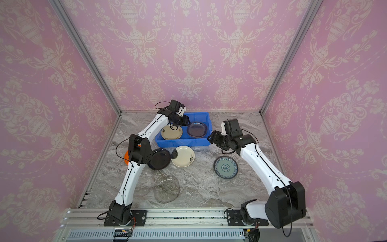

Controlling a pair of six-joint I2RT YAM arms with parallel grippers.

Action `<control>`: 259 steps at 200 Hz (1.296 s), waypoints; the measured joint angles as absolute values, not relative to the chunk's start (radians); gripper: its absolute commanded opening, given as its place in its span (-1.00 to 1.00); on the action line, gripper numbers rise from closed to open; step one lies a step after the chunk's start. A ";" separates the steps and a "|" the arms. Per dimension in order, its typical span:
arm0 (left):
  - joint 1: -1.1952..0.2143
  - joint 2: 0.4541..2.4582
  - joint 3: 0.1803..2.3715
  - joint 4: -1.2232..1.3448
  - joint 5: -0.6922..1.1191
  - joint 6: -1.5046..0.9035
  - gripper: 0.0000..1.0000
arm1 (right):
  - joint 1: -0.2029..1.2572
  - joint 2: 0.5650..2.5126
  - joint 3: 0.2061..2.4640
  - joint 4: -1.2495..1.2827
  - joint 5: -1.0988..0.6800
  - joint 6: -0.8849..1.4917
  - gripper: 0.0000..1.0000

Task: Place the plates into the plastic bin on the countertop
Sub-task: Place the plate in the plastic bin, then pick up the plate from the bottom-center of the table.

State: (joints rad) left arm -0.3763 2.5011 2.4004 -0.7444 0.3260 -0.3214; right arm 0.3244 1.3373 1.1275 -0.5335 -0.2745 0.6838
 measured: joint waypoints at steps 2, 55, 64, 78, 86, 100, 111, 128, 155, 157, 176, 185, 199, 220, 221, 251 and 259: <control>-0.376 2.486 2.388 -0.739 0.326 -0.322 0.21 | 0.333 1.337 1.125 -0.533 -0.276 0.681 0.35; -0.383 1.950 1.818 -0.436 0.323 -0.373 0.35 | 0.543 1.338 1.051 -0.524 -0.292 0.634 0.19; -0.383 1.851 1.696 -0.382 0.321 -0.387 0.37 | 0.569 1.340 1.039 -0.522 -0.293 0.628 0.16; -0.384 1.729 1.526 -0.315 0.313 -0.409 0.37 | 0.611 1.348 1.024 -0.520 -0.292 0.619 0.12; -0.384 1.671 1.436 -0.290 0.308 -0.421 0.37 | 0.633 1.357 1.021 -0.519 -0.292 0.612 0.09; -0.384 1.592 1.303 -0.258 0.308 -0.445 0.38 | 0.672 1.382 1.019 -0.513 -0.292 0.600 0.07; -0.384 1.531 1.200 -0.246 0.311 -0.466 0.39 | 0.701 1.409 1.019 -0.505 -0.292 0.594 0.04; -0.384 1.444 1.078 -0.257 0.315 -0.490 0.40 | 0.742 1.458 1.019 -0.492 -0.293 0.593 -0.03; -0.384 1.304 0.988 -0.319 0.308 -0.496 0.43 | 0.796 1.539 1.020 -0.461 -0.307 0.594 -0.12; -0.384 1.292 0.984 -0.324 0.307 -0.496 0.43 | 0.801 1.545 1.020 -0.459 -0.308 0.594 -0.12; -0.384 1.201 0.956 -0.354 0.303 -0.496 0.43 | 0.835 1.601 1.026 -0.445 -0.319 0.594 -0.26; -0.384 1.167 0.941 -0.362 0.302 -0.496 0.43 | 0.851 1.627 1.032 -0.439 -0.326 0.598 -0.26; -0.384 1.132 0.916 -0.372 0.300 -0.496 0.43 | 0.878 1.669 1.052 -0.428 -0.335 0.598 -0.26; -0.384 1.111 0.885 -0.384 0.299 -0.500 0.44 | 0.914 1.723 1.084 -0.422 -0.345 0.598 -0.25; -0.384 1.110 0.883 -0.384 0.299 -0.501 0.44 | 0.915 1.725 1.085 -0.422 -0.345 0.598 -0.25; -0.384 1.100 0.854 -0.384 0.299 -0.513 0.43 | 0.940 1.765 1.115 -0.429 -0.344 0.598 -0.25; -0.384 1.099 0.850 -0.384 0.299 -0.515 0.43 | 0.941 1.766 1.115 -0.432 -0.344 0.598 -0.25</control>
State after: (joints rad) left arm -0.3836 1.0992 0.8497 -0.3836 0.2993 -0.5148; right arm 0.9405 1.7664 1.1149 -0.4324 -0.3443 0.5980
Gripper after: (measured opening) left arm 0.716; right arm 0.371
